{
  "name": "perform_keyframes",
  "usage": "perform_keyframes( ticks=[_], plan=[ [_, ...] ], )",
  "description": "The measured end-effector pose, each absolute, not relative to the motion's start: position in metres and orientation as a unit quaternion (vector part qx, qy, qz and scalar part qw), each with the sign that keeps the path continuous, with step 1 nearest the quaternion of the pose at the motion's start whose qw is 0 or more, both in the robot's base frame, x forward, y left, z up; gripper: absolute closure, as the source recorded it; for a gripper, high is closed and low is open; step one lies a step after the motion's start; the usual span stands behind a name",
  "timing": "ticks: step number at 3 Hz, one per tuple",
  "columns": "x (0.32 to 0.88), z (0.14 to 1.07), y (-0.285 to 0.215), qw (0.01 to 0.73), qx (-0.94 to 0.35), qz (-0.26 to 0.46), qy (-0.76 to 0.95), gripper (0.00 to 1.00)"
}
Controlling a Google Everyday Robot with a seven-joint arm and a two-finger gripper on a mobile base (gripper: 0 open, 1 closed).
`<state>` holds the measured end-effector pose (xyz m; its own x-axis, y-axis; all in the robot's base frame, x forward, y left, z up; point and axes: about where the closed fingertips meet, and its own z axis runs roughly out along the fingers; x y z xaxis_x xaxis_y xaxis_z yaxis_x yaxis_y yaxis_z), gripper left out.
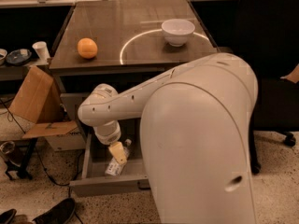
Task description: Pick blue plastic bottle from middle drawer and place on counter
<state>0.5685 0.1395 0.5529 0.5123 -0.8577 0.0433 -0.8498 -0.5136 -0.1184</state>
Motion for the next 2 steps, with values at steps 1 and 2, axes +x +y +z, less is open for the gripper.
perform_keyframes(
  ticks=[1, 2],
  plan=[
    [0.579, 0.533, 0.124, 0.015, -0.894, -0.076, 0.441, 0.0],
    [0.599, 0.518, 0.106, 0.002, -0.916, -0.137, 0.376, 0.0]
  ],
)
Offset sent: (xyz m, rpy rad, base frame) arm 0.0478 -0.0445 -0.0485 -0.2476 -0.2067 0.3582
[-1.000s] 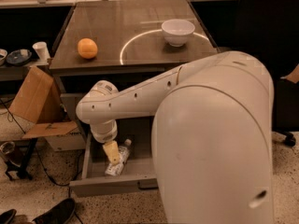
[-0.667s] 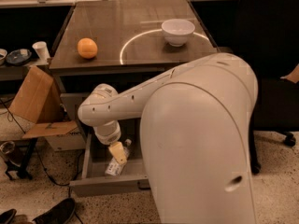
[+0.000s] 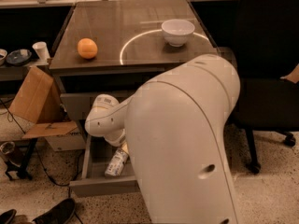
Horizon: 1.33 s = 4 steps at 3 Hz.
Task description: Pick blue plastic bottle from middle drawer and place on counter
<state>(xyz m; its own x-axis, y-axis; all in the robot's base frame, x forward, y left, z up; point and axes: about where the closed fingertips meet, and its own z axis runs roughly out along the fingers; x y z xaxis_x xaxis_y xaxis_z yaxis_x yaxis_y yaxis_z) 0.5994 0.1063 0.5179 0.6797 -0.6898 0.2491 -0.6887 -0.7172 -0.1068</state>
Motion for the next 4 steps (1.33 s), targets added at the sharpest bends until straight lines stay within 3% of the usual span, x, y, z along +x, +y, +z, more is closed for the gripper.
perform_keyframes(
  ticks=[4],
  plan=[
    [0.658, 0.456, 0.101, 0.034, -0.943, -0.167, 0.285, 0.0]
  ],
)
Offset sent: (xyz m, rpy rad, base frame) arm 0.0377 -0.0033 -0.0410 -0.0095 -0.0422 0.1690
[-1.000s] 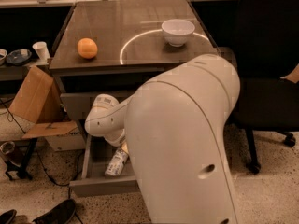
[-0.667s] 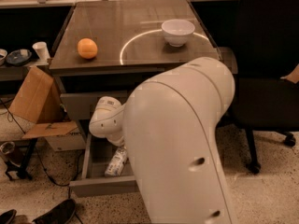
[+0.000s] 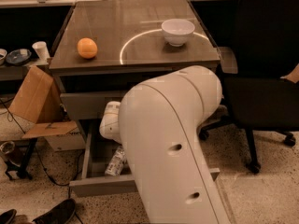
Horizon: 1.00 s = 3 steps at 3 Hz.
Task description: Pick blue plastic bottle from middle drawer and place on counter
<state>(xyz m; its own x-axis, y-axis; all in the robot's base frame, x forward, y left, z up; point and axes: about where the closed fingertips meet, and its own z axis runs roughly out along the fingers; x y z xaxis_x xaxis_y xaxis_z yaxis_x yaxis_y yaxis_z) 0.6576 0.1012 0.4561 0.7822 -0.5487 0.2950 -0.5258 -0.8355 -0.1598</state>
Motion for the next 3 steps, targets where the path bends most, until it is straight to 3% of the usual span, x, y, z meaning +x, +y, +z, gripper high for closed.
perform_keyframes(
  ticks=[3],
  plan=[
    [0.7, 0.397, 0.111, 0.078, -0.964, -0.184, 0.174, 0.0]
  ],
)
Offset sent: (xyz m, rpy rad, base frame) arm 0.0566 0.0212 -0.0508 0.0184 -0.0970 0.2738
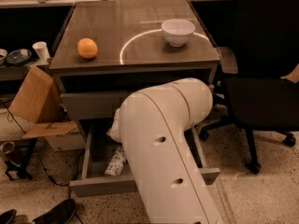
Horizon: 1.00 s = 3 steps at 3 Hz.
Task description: Pick blue plastic bottle from middle drawer and place on counter
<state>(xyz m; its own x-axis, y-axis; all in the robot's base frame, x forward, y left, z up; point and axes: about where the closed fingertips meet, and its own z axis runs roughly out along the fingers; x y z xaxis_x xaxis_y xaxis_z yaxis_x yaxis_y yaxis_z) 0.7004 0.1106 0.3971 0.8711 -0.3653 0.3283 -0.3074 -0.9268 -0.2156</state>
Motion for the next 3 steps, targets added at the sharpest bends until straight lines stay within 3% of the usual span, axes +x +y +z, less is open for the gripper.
perform_keyframes(
  ticks=[2, 3],
  plan=[
    [0.717, 0.377, 0.111, 0.097, -0.966, -0.191, 0.147, 0.04],
    [0.719, 0.376, 0.112, 0.098, -0.966, -0.193, 0.142, 0.27]
  ],
)
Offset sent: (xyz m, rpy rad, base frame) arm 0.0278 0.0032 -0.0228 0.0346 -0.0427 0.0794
